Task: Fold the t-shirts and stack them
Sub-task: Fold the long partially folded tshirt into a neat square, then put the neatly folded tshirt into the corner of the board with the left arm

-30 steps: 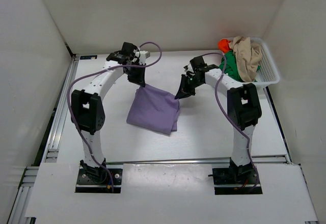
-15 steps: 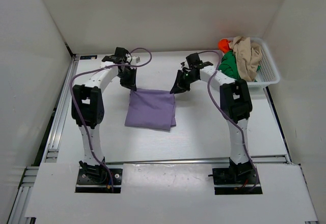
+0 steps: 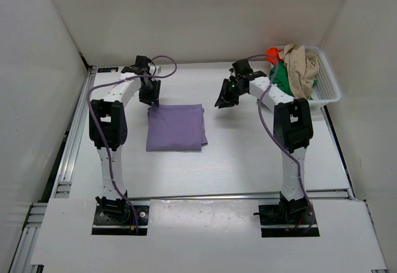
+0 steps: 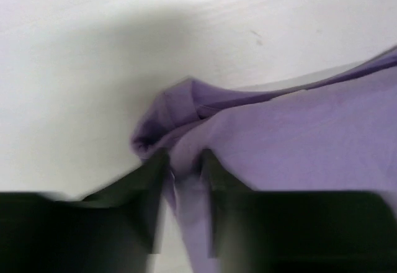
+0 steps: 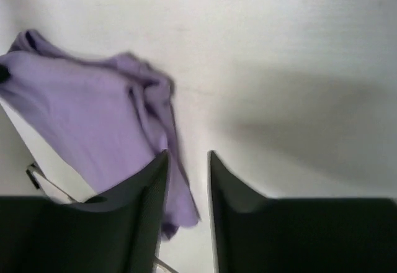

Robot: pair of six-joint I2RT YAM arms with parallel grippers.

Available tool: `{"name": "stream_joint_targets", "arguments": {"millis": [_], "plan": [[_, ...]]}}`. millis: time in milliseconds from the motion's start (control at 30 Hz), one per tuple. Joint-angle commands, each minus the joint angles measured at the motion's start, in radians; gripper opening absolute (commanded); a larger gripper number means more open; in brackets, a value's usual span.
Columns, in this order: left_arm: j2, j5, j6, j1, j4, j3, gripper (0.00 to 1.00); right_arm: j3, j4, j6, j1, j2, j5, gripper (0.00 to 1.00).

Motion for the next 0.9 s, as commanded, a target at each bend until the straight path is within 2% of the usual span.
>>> {"name": "stream_joint_targets", "arguments": {"millis": [0,67,100,167,233,367,467,567,600,667,800,867], "plan": [[-0.033,-0.094,0.002,0.016,0.031,0.046,0.52,-0.063,-0.006,-0.066,0.068,-0.159,0.075,0.27],[-0.045,-0.170,0.002,0.016,0.031,0.046,0.69,-0.088,-0.006,-0.066,0.099,-0.179,0.046,0.14],[-0.062,-0.201,0.002,0.016,0.031,0.046,0.74,-0.102,-0.006,-0.066,0.099,-0.180,0.023,0.11],[-0.108,-0.296,0.002,0.016,0.060,0.017,0.75,-0.114,0.005,-0.054,0.130,-0.180,-0.037,0.05],[-0.169,-0.316,0.002,0.016,0.085,-0.014,0.75,-0.114,0.032,-0.028,0.143,-0.146,-0.074,0.03],[-0.255,-0.165,0.002,-0.017,0.085,-0.152,0.74,-0.073,0.032,0.026,0.156,-0.063,-0.150,0.03],[-0.284,-0.152,0.002,-0.030,0.076,-0.289,0.81,-0.033,-0.004,0.049,0.156,0.001,-0.141,0.02],[-0.320,-0.016,0.002,0.008,0.076,-0.401,0.87,-0.005,-0.049,0.049,0.156,0.037,-0.131,0.02],[-0.329,0.009,0.002,0.019,0.076,-0.422,0.92,-0.005,-0.049,0.049,0.156,0.037,-0.131,0.02],[-0.341,0.043,0.002,0.032,0.067,-0.470,0.93,-0.037,-0.058,0.040,0.156,0.005,-0.100,0.02],[-0.350,0.132,0.002,0.032,0.067,-0.514,0.93,-0.090,-0.058,0.028,0.156,-0.070,-0.069,0.04],[-0.301,0.132,0.002,0.041,0.067,-0.514,0.93,-0.100,-0.058,0.019,0.156,-0.116,-0.069,0.04]]}}
